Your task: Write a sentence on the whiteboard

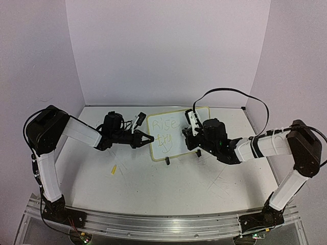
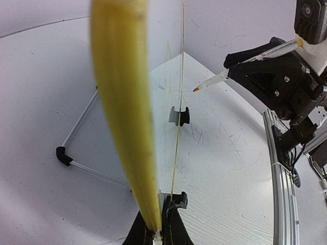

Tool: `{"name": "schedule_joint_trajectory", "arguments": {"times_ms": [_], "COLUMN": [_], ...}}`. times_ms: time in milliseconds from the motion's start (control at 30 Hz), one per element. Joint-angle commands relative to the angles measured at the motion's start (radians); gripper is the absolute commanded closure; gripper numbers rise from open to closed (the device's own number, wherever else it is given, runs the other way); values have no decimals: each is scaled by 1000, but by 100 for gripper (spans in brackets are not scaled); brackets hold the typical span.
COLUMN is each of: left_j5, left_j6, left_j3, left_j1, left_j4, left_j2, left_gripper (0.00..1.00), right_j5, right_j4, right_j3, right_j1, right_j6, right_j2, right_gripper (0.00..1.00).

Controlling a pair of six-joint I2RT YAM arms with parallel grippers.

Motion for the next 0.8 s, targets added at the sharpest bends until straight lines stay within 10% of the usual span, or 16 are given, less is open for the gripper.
{"name": "schedule_joint_trajectory", "arguments": {"times_ms": [0, 767], "left_j5": [-164, -157], "left_j6": [95, 95], "left_j3": [5, 10], "left_j1": [17, 17], "left_j4": [-108, -112], "left_j2": [2, 9], "left_gripper": [100, 100], "right_j5": [39, 94], "right_j4": [65, 85], "right_j3": [22, 78], "right_j1": [-4, -4], "right_j6": [0, -12], "right_j2": [6, 84], "right_gripper": [100, 100]}}
